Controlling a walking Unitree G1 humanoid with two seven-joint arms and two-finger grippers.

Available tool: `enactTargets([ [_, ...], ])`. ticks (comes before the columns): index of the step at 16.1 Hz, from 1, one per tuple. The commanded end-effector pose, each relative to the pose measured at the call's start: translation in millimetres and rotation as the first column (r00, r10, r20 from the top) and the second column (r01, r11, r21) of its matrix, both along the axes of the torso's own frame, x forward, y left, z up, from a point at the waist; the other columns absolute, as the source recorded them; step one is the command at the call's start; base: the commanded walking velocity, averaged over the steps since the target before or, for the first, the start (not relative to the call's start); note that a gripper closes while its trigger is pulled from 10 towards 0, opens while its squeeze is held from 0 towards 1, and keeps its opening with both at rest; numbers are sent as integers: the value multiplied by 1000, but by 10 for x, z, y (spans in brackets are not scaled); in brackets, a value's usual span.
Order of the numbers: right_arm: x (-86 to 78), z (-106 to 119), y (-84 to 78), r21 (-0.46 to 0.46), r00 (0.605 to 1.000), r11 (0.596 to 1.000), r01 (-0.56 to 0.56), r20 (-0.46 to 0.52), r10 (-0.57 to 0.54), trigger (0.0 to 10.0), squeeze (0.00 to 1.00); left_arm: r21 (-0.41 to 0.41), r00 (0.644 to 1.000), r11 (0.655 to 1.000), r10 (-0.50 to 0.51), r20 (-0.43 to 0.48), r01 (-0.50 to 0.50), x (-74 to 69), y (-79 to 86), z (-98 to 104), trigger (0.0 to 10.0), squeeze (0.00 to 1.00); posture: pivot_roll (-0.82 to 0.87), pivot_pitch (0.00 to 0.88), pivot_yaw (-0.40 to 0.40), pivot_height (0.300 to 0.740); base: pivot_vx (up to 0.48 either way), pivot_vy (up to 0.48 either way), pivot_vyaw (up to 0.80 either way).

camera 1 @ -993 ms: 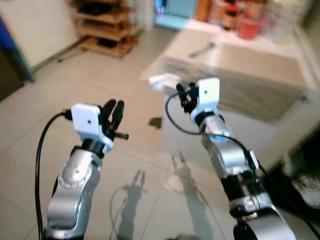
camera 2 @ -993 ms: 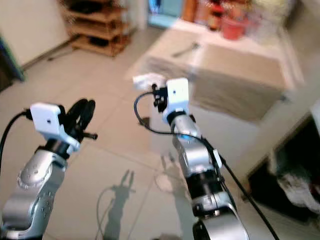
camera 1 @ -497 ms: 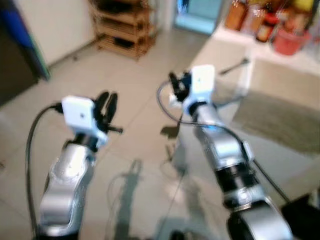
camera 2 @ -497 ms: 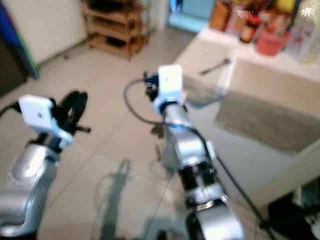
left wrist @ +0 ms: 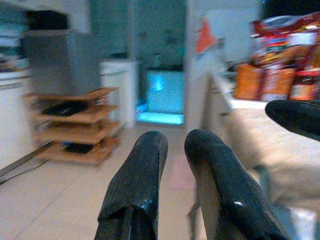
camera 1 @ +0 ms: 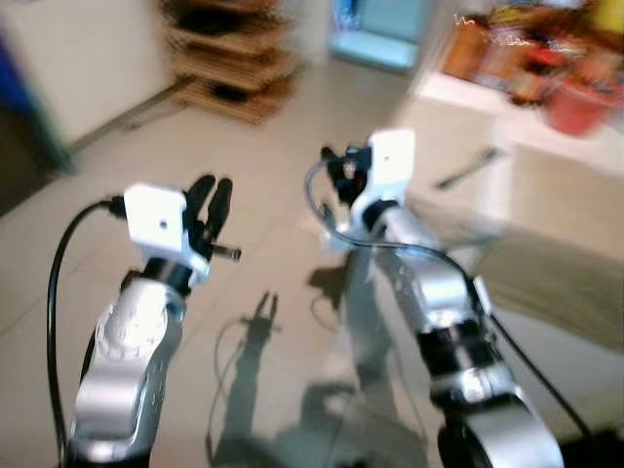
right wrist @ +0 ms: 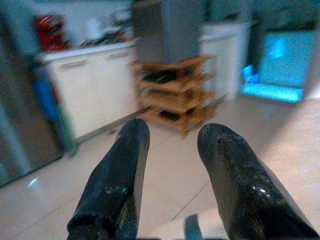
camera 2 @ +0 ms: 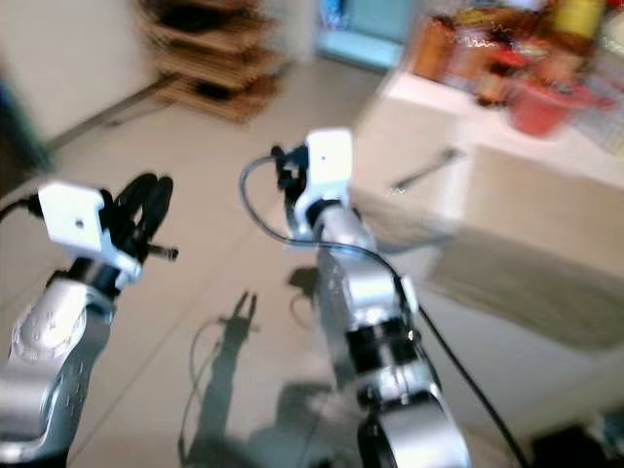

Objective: Setting the table

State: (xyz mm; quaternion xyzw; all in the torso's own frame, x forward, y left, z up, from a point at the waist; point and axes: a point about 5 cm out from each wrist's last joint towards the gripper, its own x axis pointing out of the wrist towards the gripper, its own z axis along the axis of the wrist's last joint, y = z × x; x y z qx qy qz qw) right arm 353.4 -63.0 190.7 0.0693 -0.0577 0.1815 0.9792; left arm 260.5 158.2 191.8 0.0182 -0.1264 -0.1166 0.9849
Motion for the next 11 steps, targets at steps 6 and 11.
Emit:
enactTargets([
  [6,-13,249,-112,45,998,999,31,57,-34,10000,0,-24,999,999,37,-14,-37,37,-15,30,10000,0,1,68,-26,740,103,0,-800],
  [11,-2,258,-138,38,997,998,52,53,-54,10000,0,-25,999,999,39,-22,-40,41,-16,28,10000,0,-1,72,-26,740,0,0,-800],
])
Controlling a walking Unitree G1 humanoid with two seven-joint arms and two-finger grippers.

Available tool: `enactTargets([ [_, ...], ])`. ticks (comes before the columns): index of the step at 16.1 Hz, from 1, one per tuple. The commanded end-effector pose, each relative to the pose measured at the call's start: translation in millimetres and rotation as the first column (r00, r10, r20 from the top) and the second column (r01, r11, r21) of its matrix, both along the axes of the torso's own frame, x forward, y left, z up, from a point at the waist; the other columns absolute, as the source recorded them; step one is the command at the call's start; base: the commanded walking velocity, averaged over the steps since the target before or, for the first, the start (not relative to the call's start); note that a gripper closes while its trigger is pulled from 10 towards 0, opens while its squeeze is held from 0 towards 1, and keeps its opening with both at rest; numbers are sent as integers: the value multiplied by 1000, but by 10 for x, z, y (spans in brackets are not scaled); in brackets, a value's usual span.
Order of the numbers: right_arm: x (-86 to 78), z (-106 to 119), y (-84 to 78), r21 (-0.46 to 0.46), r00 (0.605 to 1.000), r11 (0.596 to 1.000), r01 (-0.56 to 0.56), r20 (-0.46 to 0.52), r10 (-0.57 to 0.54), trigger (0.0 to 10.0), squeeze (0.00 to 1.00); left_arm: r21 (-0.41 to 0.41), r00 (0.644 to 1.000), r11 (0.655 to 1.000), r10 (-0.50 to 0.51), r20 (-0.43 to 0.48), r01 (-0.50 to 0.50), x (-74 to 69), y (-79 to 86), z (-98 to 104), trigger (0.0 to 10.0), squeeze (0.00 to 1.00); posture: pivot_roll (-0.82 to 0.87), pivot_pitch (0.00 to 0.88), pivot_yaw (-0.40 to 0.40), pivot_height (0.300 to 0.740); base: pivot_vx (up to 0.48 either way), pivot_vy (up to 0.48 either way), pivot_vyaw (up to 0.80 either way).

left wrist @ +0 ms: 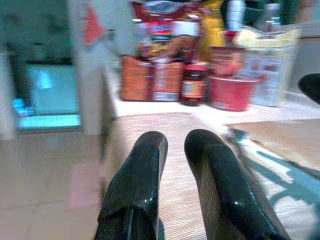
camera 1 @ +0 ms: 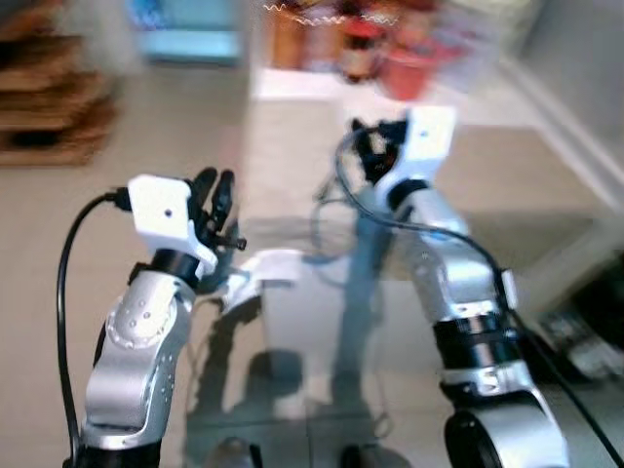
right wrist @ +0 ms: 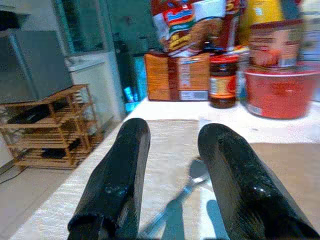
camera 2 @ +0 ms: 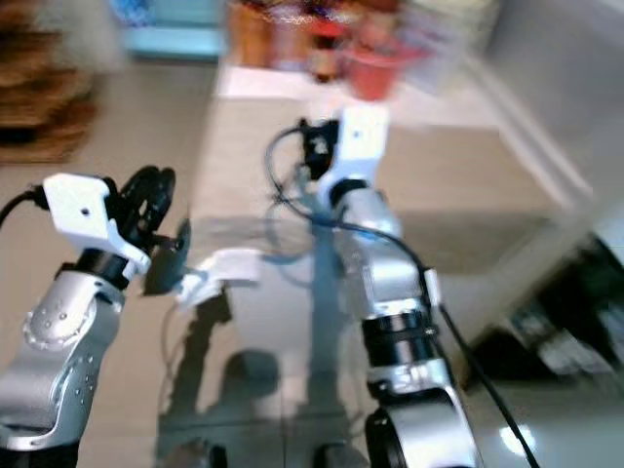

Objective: Setting the table

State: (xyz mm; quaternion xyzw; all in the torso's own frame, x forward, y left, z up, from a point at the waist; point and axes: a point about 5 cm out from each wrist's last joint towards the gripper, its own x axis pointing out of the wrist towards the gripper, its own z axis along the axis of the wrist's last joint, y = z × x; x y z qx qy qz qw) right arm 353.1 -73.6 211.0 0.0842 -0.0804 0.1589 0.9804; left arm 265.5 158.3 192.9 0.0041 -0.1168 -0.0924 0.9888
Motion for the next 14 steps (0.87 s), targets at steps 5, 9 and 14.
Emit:
enactTargets([
  [5,1,55,-31,-4,1000,1000,8,18,-7,10000,0,6,1000,1000,-6,1,6,-8,-18,16,10000,0,-1,72,-26,740,0,0,-800],
  [9,1,55,-31,-4,1000,1000,8,18,-7,10000,0,6,1000,1000,-6,1,6,-8,-18,16,10000,0,-1,72,-26,740,0,0,-800],
  [14,217,80,420,3,978,982,-186,-93,186,10000,0,21,999,998,53,10,-53,-86,24,36,10000,0,11,102,-41,740,173,0,-480],
])
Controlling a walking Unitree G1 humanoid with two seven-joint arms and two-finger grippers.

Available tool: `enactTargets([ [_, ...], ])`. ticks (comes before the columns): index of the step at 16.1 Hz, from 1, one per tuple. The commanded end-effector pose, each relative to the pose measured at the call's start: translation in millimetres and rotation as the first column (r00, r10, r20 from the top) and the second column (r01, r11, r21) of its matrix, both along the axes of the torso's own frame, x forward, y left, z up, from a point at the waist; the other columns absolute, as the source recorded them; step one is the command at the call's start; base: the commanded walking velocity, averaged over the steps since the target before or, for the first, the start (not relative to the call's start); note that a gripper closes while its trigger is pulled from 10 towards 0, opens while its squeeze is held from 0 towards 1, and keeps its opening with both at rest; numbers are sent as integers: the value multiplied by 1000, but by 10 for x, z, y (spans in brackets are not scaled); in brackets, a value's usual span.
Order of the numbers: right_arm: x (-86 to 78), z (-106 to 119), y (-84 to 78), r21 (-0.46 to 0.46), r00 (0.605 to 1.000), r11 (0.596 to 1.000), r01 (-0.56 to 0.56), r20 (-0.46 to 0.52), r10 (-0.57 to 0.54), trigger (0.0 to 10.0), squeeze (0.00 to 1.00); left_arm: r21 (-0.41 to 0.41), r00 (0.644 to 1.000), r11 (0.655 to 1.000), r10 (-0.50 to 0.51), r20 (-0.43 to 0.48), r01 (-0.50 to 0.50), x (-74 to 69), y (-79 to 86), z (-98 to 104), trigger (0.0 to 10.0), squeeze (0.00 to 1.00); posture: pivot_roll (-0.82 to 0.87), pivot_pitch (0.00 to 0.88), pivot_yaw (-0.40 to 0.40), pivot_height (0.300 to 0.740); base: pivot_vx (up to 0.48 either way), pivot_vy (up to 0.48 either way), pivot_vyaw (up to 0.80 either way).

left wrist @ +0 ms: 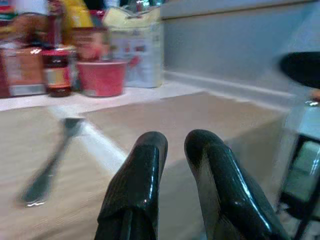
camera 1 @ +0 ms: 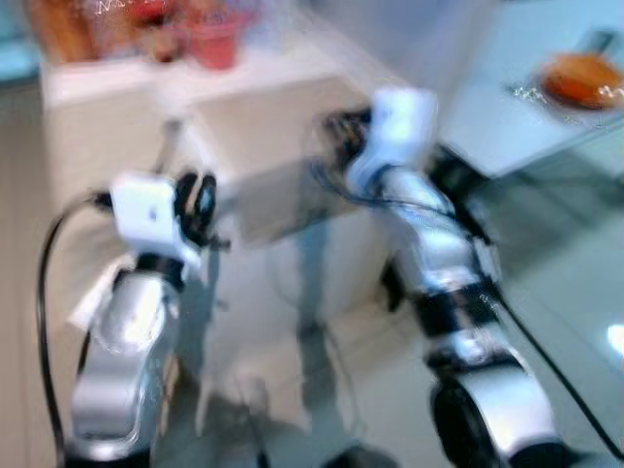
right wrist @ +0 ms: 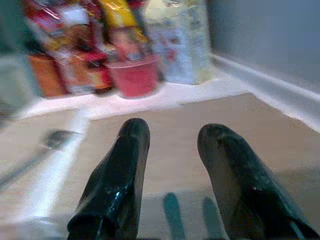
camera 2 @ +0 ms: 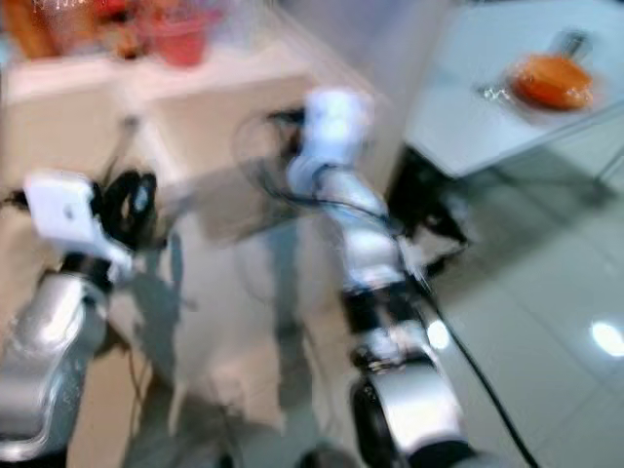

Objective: Setting the table

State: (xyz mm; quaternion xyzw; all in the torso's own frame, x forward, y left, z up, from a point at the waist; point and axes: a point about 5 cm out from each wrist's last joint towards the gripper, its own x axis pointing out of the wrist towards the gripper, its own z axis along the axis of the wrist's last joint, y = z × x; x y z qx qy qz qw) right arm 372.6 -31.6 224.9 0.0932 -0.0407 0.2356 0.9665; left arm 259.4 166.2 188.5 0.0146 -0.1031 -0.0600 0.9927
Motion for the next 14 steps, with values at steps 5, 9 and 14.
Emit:
enactTargets([
  [5,-71,-96,-17,1,996,996,-84,34,84,10000,0,-7,999,1000,-10,32,10,-16,-80,69,10000,0,9,98,-40,740,77,0,0],
  [9,-71,-126,-65,6,992,994,-109,57,109,10000,0,3,999,1000,4,33,-4,-1,-64,75,10000,0,3,93,-38,740,0,0,0],
  [14,-175,-102,-31,7,969,977,-215,127,213,10000,0,19,998,1000,19,53,-20,-25,-27,103,10000,0,6,93,-43,740,192,0,476],
])
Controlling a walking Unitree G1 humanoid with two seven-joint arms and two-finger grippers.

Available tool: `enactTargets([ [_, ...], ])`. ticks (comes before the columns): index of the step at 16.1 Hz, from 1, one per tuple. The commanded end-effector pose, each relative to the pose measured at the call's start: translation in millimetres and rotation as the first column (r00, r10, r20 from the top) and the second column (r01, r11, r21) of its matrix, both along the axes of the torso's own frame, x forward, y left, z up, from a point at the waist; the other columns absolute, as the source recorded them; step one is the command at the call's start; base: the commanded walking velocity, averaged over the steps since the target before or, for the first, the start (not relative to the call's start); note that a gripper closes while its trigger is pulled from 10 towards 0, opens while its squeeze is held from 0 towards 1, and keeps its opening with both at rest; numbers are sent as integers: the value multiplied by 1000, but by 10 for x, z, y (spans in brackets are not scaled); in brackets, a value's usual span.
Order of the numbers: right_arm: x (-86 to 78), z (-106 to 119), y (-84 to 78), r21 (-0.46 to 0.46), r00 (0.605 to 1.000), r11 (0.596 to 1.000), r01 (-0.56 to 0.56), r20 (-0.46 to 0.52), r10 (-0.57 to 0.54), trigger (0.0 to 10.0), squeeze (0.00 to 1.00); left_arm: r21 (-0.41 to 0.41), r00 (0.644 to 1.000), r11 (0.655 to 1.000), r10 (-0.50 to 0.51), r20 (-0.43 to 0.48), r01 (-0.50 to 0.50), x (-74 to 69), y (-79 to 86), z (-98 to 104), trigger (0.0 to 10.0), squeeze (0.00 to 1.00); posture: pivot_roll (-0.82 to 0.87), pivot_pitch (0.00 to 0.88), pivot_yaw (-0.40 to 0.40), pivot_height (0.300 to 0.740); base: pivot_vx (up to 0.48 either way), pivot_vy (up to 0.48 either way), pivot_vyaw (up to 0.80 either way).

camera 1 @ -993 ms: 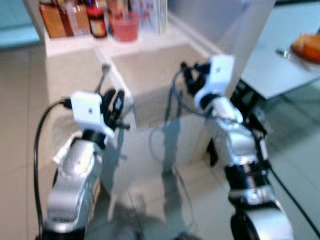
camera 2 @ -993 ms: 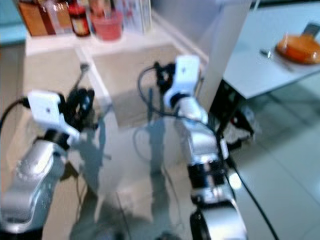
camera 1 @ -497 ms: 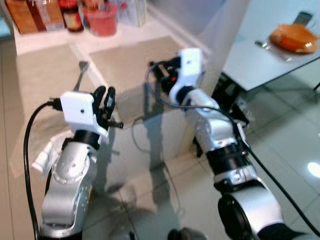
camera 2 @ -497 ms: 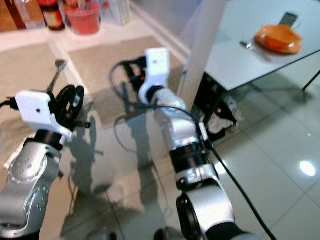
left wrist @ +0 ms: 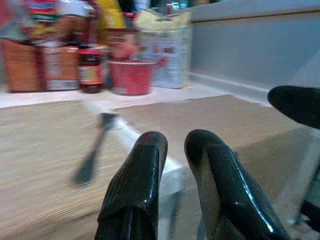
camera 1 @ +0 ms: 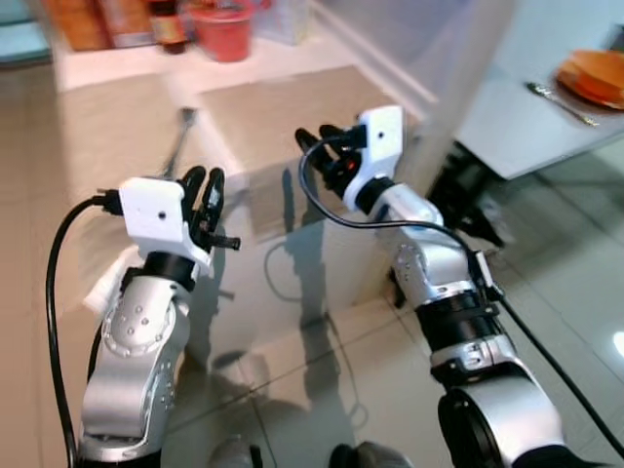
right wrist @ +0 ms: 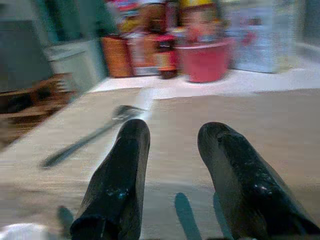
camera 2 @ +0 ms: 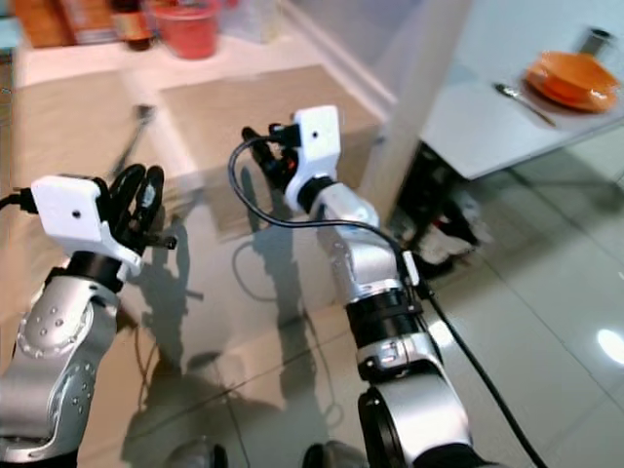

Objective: Setting the table

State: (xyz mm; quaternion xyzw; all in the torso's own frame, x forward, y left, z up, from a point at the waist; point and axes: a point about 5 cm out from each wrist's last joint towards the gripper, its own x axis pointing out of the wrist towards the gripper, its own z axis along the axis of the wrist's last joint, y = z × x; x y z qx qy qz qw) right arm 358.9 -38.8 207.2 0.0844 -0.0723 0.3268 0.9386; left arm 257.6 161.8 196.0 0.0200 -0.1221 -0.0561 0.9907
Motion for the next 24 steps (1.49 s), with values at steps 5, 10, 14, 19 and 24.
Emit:
enactTargets([
  [5,-56,32,-61,2,998,999,33,58,-33,10000,0,15,1000,1000,19,15,-20,-16,56,18,10000,0,7,82,-45,740,480,0,449],
  [10,-62,10,-134,-1,997,999,49,53,-49,10000,0,14,1000,1000,10,23,-10,6,47,31,10000,0,-1,74,-42,740,480,0,80],
  [14,-27,22,-138,-59,994,993,100,44,-97,10000,0,-10,1000,1000,-15,27,15,27,-3,53,10000,0,-4,69,-39,740,106,0,0],
  [19,27,-89,-61,-186,985,974,129,-89,-147,10000,0,8,1000,1000,14,12,-14,38,44,17,10000,0,-1,73,-53,740,0,0,0],
  [24,-3,-59,273,-153,968,986,62,-232,-97,10000,137,32,1000,999,21,6,-21,24,44,-4,10000,0,-1,76,-61,740,0,0,0],
])
